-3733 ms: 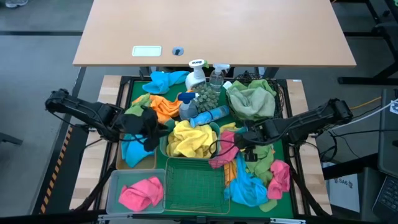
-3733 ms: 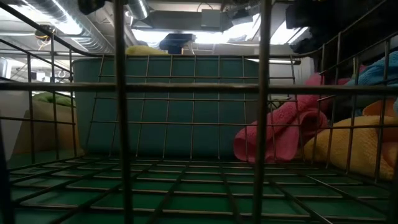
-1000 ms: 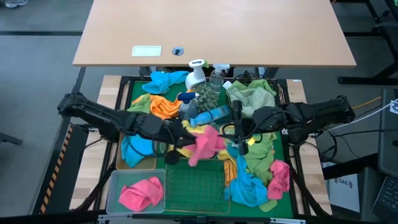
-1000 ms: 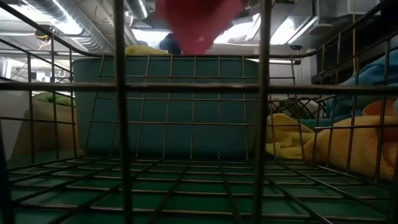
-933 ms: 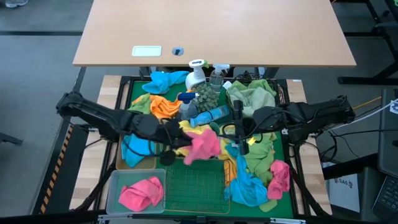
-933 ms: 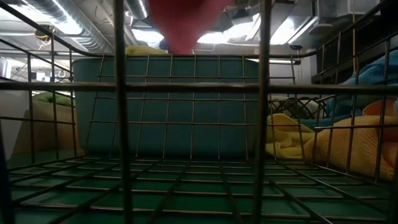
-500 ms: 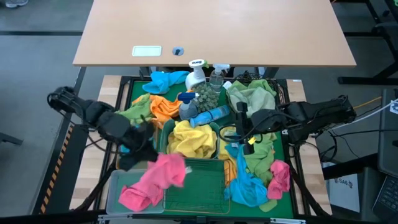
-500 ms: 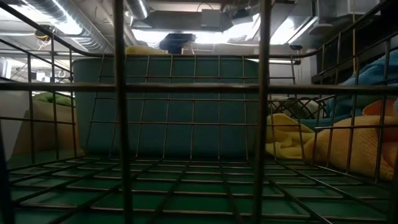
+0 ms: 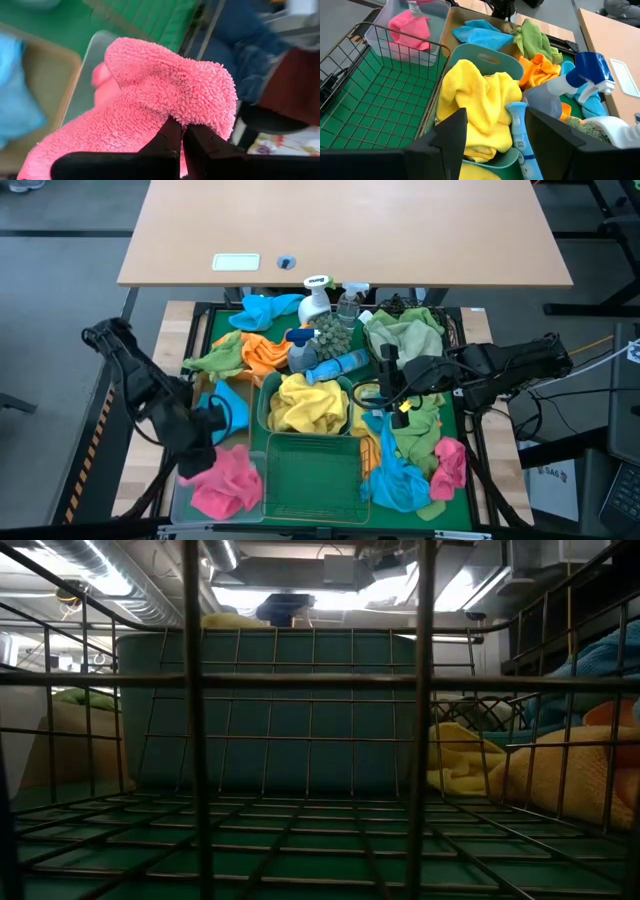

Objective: Sort microfiber towel by color & place in baskets
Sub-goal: Put the pink microfiber towel into the transparent bin

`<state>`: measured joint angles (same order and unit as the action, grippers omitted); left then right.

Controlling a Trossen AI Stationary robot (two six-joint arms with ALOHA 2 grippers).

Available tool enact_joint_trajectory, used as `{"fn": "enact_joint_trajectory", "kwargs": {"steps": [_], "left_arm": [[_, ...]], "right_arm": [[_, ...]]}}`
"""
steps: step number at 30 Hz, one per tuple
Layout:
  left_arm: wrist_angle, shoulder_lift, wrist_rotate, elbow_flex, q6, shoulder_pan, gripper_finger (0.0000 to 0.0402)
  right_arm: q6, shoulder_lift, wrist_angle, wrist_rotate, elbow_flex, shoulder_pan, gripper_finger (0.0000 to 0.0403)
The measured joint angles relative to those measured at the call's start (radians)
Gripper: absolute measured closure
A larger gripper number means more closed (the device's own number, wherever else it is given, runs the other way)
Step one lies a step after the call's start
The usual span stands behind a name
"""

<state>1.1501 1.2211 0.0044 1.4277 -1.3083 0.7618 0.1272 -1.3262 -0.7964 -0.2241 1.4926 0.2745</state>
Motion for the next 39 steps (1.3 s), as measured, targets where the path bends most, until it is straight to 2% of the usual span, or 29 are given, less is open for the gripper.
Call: {"fn": "enact_joint_trajectory", "kwargs": {"steps": [5,24,31,39], "left_arm": [[0.024,0.054,0.000,0.000,-0.051,0.048,0.0401],[0.099,0.346,-0.025,-0.002,-0.013,0.119,0.0401],[0.098,0.451,-0.069,-0.002,0.009,0.118,0.0379],[0.095,0.537,-0.056,-0.002,-0.016,0.109,0.0358]], "right_arm": [[0.000,0.000,0.000,0.003,0.000,0.000,0.0204],[0.000,0.000,-0.031,0.034,0.000,0.000,0.0204],[0.000,0.000,-0.057,0.034,0.000,0.000,0.0203],[0.000,0.000,-0.100,0.034,0.000,0.000,0.0203]]}}
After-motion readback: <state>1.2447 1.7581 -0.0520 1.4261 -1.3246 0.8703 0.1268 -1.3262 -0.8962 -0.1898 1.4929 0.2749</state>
